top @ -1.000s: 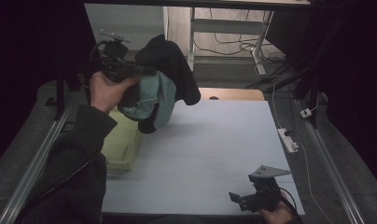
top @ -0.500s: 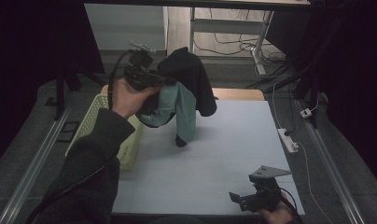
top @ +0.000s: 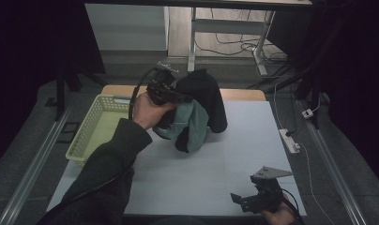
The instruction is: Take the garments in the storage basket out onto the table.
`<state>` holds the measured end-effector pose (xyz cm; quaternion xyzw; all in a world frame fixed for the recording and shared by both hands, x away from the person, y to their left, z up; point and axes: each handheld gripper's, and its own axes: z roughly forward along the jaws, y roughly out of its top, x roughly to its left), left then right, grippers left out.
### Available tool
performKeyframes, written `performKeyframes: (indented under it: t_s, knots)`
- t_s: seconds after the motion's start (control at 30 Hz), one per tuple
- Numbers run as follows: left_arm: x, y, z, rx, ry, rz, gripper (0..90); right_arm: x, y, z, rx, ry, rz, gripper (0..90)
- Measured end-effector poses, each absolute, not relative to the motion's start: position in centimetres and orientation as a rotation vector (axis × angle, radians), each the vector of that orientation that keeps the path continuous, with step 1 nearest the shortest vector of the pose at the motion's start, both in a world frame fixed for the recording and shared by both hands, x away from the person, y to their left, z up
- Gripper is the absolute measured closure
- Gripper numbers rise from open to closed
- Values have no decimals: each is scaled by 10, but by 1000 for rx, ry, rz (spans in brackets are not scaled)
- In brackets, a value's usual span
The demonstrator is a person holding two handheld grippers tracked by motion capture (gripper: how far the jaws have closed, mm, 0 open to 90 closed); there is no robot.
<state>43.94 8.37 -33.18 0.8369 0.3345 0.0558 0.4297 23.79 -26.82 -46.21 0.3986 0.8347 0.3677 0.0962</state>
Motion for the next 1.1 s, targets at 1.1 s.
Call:
performKeyframes:
  t_s: [1.1]
  knots:
    - [446, 32, -470, 2333, 894, 133, 419, 237, -268, -462, 1173, 2477, 1081, 0]
